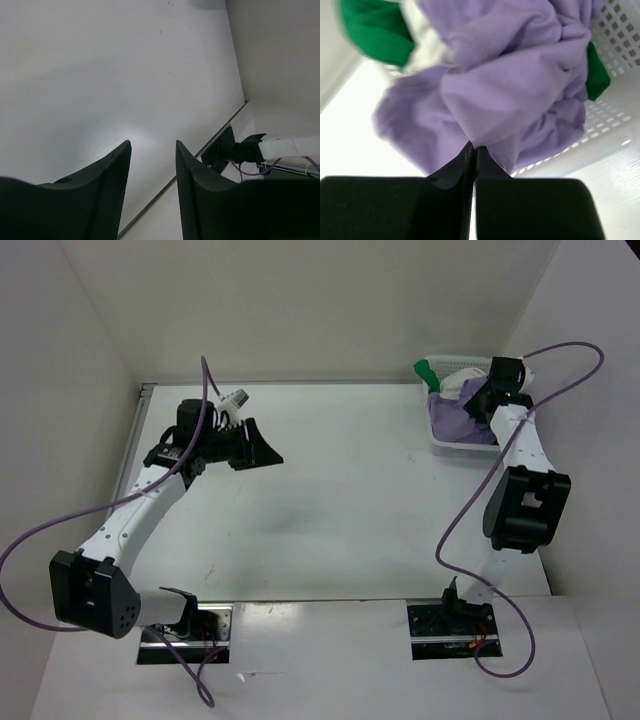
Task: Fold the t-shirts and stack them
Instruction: Grab crumpled tshirt from bin with the right arm, then move the tshirt to the center of the board
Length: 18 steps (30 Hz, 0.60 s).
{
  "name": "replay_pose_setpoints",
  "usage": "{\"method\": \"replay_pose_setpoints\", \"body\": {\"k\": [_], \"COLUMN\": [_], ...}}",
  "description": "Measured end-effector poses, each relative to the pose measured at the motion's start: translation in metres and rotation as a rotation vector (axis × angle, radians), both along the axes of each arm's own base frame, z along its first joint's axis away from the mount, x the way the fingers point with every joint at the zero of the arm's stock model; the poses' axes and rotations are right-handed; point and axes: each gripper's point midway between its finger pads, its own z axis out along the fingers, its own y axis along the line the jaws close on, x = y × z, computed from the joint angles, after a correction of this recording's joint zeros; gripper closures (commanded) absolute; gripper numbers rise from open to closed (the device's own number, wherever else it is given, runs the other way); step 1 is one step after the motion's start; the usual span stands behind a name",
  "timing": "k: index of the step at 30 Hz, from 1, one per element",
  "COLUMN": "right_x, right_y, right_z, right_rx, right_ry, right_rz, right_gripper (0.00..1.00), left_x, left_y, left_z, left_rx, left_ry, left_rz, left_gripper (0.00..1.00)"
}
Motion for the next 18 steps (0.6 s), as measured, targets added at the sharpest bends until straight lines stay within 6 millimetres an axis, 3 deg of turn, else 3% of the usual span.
{"method": "replay_pose_setpoints", "body": {"k": [2,5,7,10,11,12,15,18], "right_x": [-0.001,-0.006,-0.017,-0.054,-0.067,-0.115,-0.153,-0.178], "right_y": [0.006,0.02,0.038,0.094,0.112,0.17,0.219,0.258], "right_z": [0.031,0.106,0.183,0.305,0.334,0.405,0.443,0.461], "right_rx": [0.021,0.025,0.01,0.014,0.027,0.096,0.203,0.314], "right_ry": [-0.071,-0.237,-0.405,-0.691,-0.764,-0.958,-1.061,-1.101], "right_rz": [0.015,0.062,0.112,0.27,0.328,0.528,0.718,0.892], "right_gripper": [0.99,0.99,0.99,0.99,0.99,0.99,0.99,0.99], "left_x": [0.009,0.022,0.028,0.039,0.042,0.052,0.066,0.08], "left_y": [-0.002,-0.005,-0.006,-0.006,-0.005,0.008,0.035,0.069], "left_z": [0.008,0.022,0.029,0.038,0.039,0.039,0.038,0.037], "left_rx": [-0.002,-0.013,-0.021,-0.037,-0.041,-0.051,-0.058,-0.063], "left_ry": [-0.017,-0.05,-0.063,-0.07,-0.069,-0.05,-0.028,-0.016], "left_rz": [0.004,0.006,0.009,0.027,0.037,0.088,0.183,0.291], "left_gripper": [0.51,0.5,0.5,0.5,0.5,0.5,0.5,0.5]}}
